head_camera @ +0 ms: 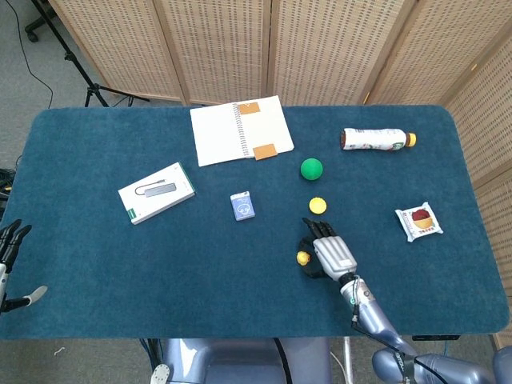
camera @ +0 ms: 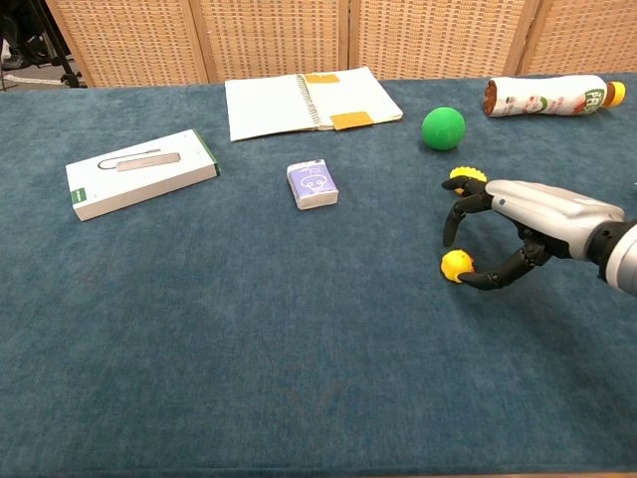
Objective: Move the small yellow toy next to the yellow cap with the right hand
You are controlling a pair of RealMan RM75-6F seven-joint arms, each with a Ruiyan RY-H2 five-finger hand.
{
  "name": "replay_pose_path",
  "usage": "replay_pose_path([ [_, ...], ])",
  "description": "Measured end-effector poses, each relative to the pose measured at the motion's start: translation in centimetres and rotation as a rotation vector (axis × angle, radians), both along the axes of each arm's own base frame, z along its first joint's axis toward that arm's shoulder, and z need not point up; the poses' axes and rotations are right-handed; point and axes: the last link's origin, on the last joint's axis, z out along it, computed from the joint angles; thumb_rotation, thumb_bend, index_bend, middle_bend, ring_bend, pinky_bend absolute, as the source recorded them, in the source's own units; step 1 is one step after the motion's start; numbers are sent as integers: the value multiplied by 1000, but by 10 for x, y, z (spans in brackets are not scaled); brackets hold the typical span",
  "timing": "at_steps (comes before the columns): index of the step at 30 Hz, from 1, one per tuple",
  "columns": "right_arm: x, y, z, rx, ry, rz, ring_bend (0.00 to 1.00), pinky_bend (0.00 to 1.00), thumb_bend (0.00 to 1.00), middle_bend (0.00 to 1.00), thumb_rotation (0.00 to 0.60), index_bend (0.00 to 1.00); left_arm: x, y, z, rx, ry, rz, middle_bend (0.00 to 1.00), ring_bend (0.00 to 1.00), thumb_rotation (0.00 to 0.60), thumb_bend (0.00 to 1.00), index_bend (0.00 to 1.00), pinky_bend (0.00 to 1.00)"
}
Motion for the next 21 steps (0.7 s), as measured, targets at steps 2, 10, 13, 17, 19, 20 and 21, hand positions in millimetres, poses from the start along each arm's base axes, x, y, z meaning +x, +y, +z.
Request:
replay_pose_path([
  [2, 0, -1, -2, 2, 1, -6, 0, 0, 347, 0, 600, 415, 0, 0, 0, -1, -1, 2, 0, 0, 600, 0, 0, 0],
  [10, -3, -3, -5, -2, 23, -1, 0, 0, 362, 0, 600, 507, -1, 2, 0, -5, 0, 6, 0, 0, 600, 0, 0, 0],
  [13, -1, -3, -4, -8, 13, 5, 0, 0, 363, 0, 600, 515, -1, 2, 0, -5, 0, 6, 0, 0, 600, 0, 0, 0],
  [17, 3, -5, 4, -28, -15, 16, 0, 0, 373, 0, 600, 533, -1, 2, -1, -6, -1, 7, 0, 0, 600, 0, 0, 0],
  [19, 5, -8, 8, -43, -21, 21, 0, 0, 397, 0, 600, 540, -1, 2, -1, -7, 0, 8, 0, 0, 600, 0, 0, 0],
  [20, 6, -12, 12, -56, -26, 22, 0, 0, 411, 0, 600, 540, -1, 2, -1, -9, 0, 9, 0, 0, 600, 0, 0, 0],
  [21, 7, -15, 15, -66, -31, 20, 0, 0, 414, 0, 600, 540, -1, 3, -1, -10, 0, 10, 0, 0, 600, 0, 0, 0],
])
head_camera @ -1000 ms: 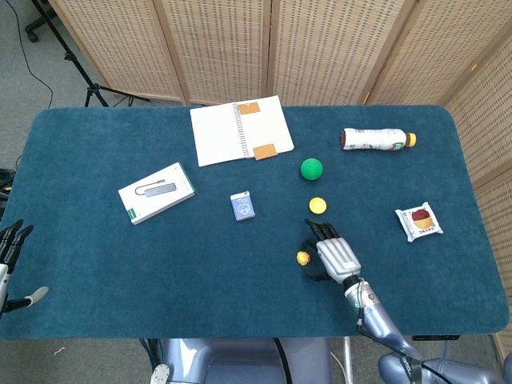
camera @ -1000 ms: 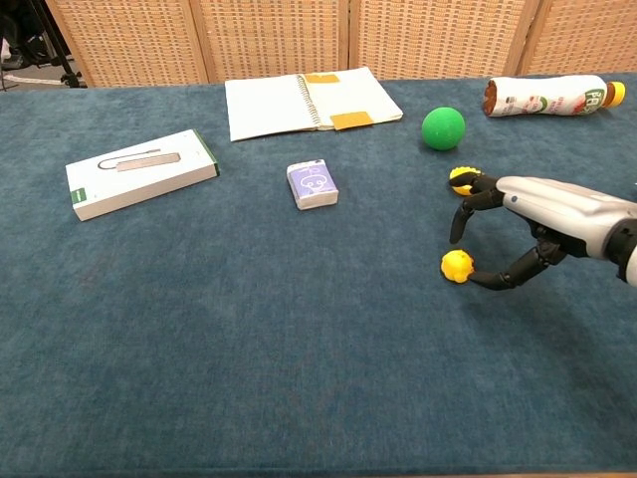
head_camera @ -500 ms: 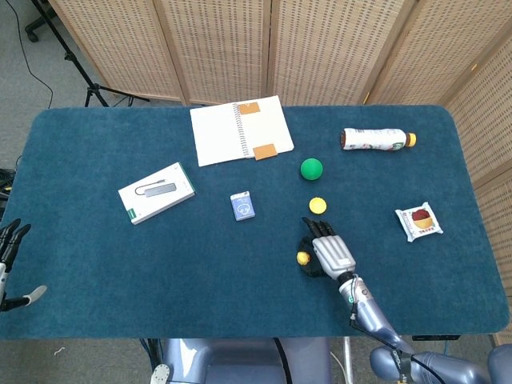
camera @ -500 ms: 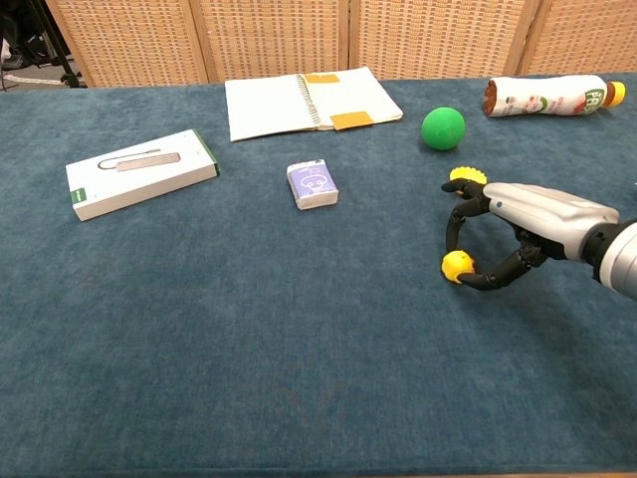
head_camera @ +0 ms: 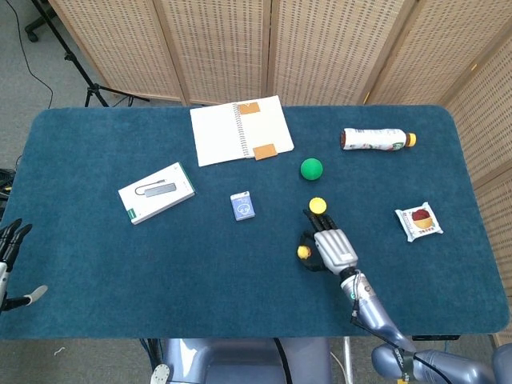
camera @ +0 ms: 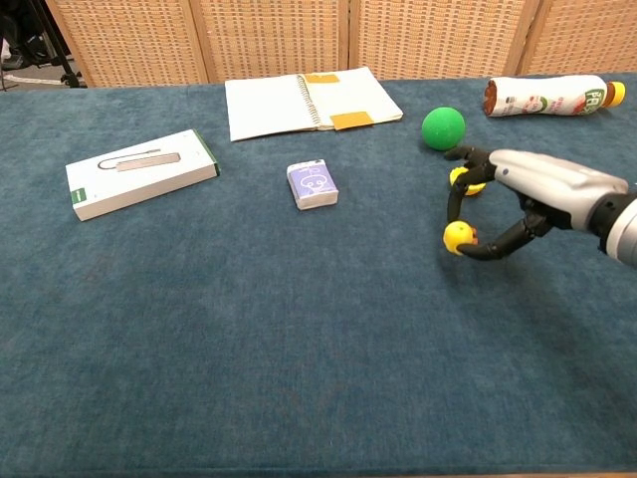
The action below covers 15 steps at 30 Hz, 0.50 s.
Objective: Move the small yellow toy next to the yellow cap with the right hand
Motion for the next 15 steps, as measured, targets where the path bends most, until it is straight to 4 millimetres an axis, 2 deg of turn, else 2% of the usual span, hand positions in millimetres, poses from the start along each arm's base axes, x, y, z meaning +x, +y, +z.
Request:
replay_pose_path([
  [4, 6, -21, 20, -52, -31, -17, 0, 0, 441, 0, 600, 540, -1, 2, -1, -6, 3, 4, 0, 0, 600, 0, 0, 0],
  [9, 15, -58, 49, -126, -70, -53, 0, 0, 466, 0, 600, 540, -1, 5, -4, -14, 6, 15, 0, 0, 600, 0, 0, 0],
  [15, 8, -87, 59, -158, -69, -103, 0, 0, 466, 0, 600, 540, 1, 7, -6, -19, 8, 24, 0, 0, 600, 0, 0, 0],
])
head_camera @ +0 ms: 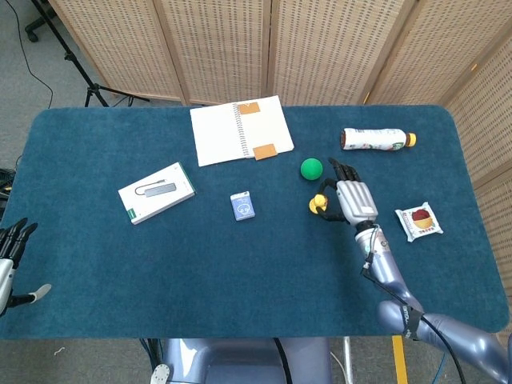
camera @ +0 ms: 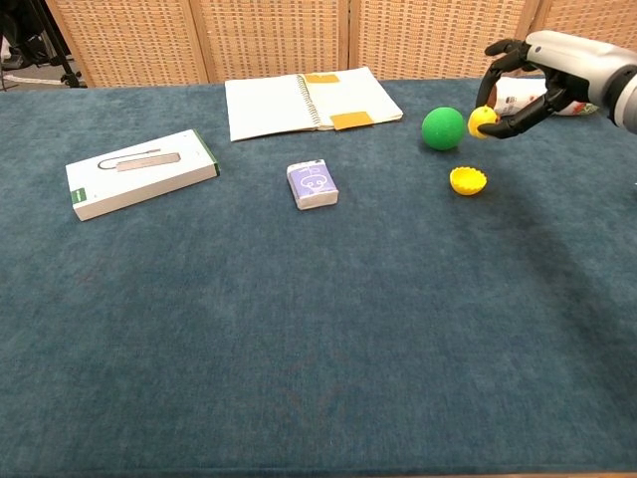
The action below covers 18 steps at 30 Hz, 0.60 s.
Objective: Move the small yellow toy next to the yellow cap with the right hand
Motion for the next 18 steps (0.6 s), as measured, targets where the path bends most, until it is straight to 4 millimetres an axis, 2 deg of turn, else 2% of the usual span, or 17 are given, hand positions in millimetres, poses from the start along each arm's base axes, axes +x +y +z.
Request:
replay_pose_path([
  [9, -15, -24, -17, 14, 8, -59, 0, 0, 466, 0, 600, 540, -2, 5, -4, -3, 8, 35, 0, 0, 600, 0, 0, 0],
  [18, -18, -26, -35, 49, 13, -58, 0, 0, 466, 0, 600, 540, -5, 9, -9, -20, 21, 61, 0, 0, 600, 0, 0, 0],
])
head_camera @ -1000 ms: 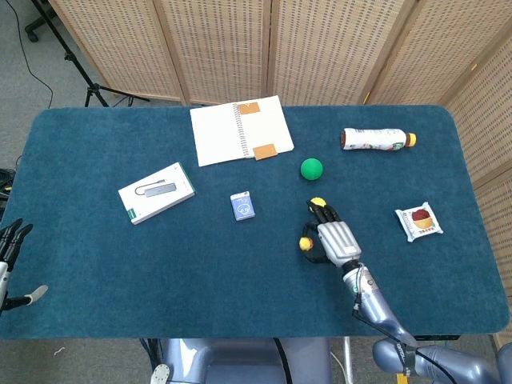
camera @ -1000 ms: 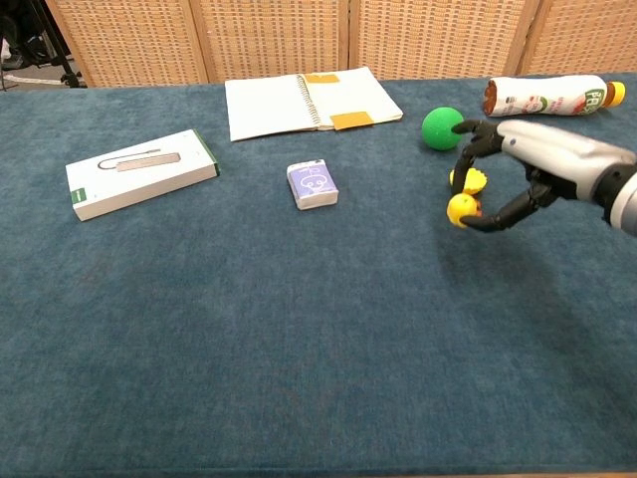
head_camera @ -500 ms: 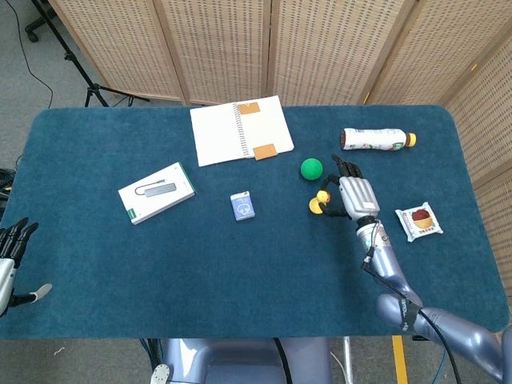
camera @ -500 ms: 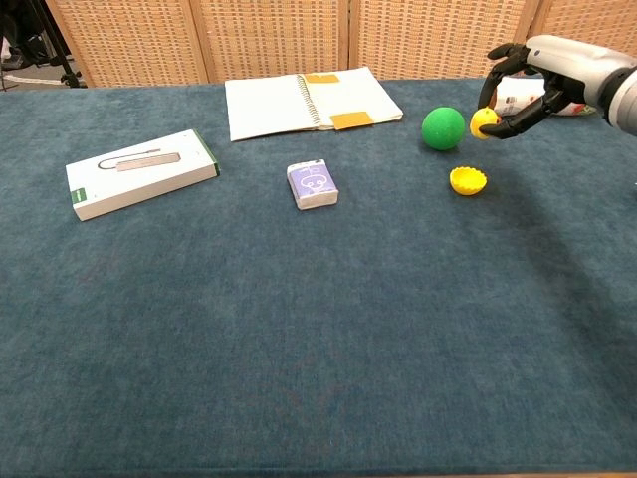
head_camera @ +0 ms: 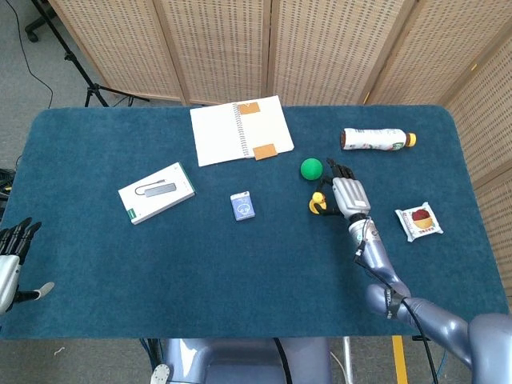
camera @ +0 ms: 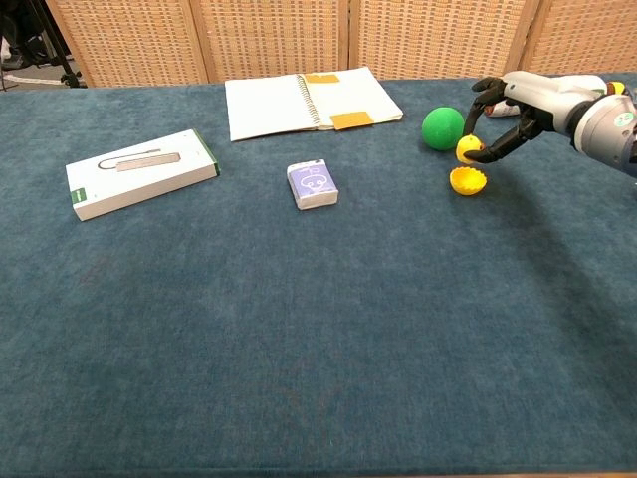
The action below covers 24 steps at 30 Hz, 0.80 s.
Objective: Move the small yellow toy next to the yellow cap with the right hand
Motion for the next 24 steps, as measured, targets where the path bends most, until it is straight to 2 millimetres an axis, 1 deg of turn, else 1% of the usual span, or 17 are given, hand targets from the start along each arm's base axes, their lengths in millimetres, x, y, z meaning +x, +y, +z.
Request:
replay_pose_path([
  [6, -6, 4, -7, 6, 0, -6, 0, 0, 489, 0, 600, 540, -1, 1, -2, 0, 6, 8, 0, 0, 600, 0, 0, 0],
  [13, -10, 5, -13, 16, 16, -13, 0, 0, 485, 0, 600, 540, -1, 2, -1, 2, 3, 10, 0, 0, 600, 0, 0, 0],
  [21, -13, 6, -14, 30, 30, -20, 0, 0, 488, 0, 600, 479, -2, 1, -1, 0, 2, 10, 0, 0, 600, 0, 0, 0],
  [24, -12, 7, -13, 31, 34, -16, 0, 0, 472, 0, 600, 443, -2, 1, -1, 1, 1, 10, 0, 0, 600, 0, 0, 0],
])
